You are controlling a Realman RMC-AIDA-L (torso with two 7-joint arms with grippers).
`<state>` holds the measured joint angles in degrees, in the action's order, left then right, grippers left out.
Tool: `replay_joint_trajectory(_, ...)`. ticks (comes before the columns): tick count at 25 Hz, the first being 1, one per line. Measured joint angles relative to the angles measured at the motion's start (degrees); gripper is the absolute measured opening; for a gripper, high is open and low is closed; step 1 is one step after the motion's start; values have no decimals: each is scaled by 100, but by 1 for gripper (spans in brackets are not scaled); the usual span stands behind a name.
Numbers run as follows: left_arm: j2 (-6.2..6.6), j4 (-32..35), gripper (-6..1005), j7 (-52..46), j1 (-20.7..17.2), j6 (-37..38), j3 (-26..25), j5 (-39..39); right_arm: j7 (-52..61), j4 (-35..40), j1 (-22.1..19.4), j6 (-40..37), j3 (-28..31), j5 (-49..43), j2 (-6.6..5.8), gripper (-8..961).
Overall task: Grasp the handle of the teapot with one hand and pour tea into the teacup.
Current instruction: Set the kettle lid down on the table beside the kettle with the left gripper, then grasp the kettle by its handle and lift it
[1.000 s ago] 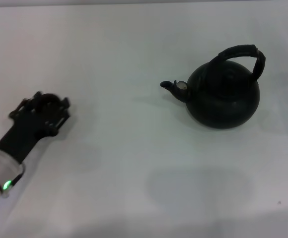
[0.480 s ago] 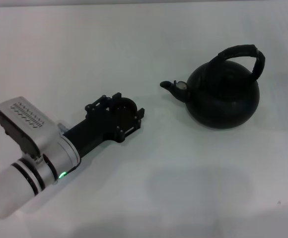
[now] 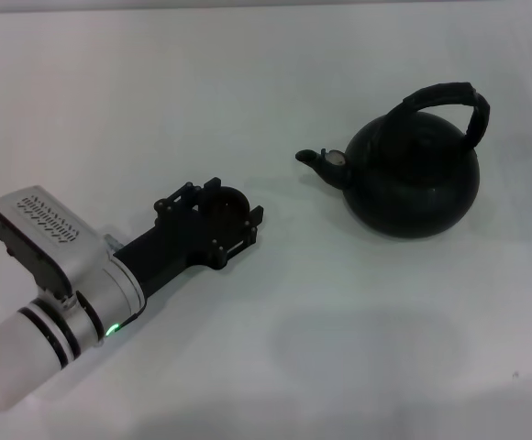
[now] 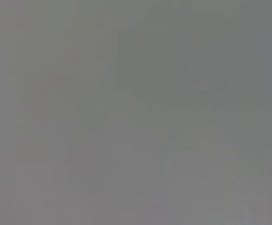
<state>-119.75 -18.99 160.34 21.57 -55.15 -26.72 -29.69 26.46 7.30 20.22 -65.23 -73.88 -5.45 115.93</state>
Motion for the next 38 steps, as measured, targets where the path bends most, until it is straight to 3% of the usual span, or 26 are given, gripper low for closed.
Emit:
replay_joint_trajectory(22,25,1,704,6,-65,136,28,23,0,-45,-14,2,15,0,0,829)
replay_joint_trajectory(28,30,0,839,6,-71,98,44,25,0,-45,-19,-7,15,0,0,828)
replay_joint_trajectory(38,41,3,889,-53,-290,-554,-83,-207,3,-53,-44,-6,14,0,0,829)
